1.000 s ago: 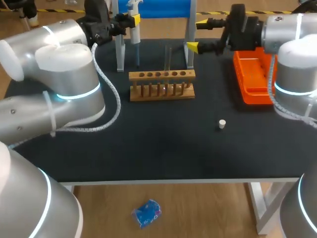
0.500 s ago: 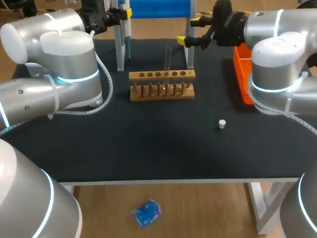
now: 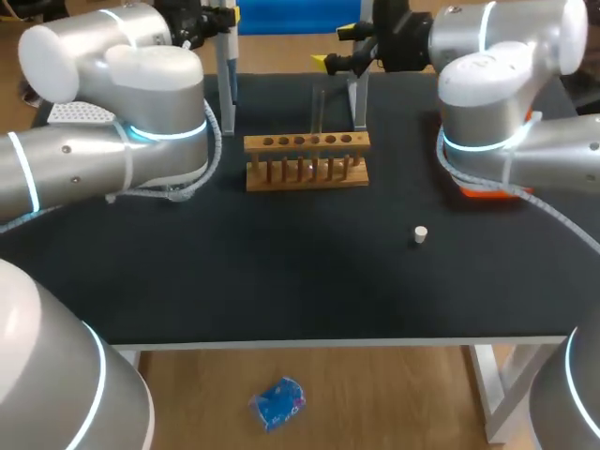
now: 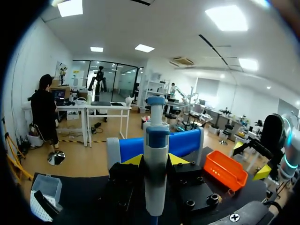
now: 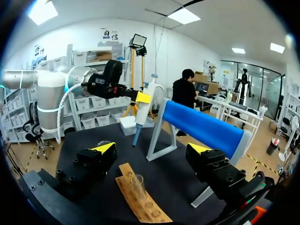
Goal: Invert the test tube, pick up the pipette, mount the tip to pipette, aspirate from beaker and dispense into the tube, eject the tip, return the pipette, and cap with the stopper.
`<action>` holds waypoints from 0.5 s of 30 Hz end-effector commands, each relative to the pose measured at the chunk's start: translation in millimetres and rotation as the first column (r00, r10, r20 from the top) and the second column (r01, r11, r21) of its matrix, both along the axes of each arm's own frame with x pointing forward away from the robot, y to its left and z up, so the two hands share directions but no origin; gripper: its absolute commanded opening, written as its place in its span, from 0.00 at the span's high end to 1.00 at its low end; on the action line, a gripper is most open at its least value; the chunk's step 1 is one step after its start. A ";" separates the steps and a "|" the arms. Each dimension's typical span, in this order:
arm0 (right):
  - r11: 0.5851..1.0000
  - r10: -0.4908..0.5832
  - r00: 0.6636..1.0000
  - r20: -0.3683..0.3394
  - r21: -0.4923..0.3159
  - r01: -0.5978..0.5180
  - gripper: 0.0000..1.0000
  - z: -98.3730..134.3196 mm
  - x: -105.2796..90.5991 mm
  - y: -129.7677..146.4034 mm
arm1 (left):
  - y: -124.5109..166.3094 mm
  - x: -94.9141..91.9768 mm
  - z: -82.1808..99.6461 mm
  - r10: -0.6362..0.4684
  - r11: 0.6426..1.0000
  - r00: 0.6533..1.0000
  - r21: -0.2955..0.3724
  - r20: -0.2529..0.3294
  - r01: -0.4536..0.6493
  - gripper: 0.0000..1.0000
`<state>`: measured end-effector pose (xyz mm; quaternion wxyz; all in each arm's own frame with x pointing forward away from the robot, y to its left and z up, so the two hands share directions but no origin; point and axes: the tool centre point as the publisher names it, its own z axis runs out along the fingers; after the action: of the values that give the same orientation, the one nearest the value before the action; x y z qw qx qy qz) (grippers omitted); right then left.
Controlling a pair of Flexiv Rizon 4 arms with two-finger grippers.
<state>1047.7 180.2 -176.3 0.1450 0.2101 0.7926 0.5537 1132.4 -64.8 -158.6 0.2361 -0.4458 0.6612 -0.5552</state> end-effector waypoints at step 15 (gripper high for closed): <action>1.000 -0.005 1.000 0.001 0.011 0.005 0.00 -2.5 23.7 12.7 | -9.5 20.1 -3.4 0.183 0.982 0.981 0.054 -0.069 -0.179 1.00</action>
<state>1071.2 193.2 -178.6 0.1462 0.2135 0.7889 0.5573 1148.8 -67.4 -165.1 0.2626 -0.5043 0.6422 -0.5141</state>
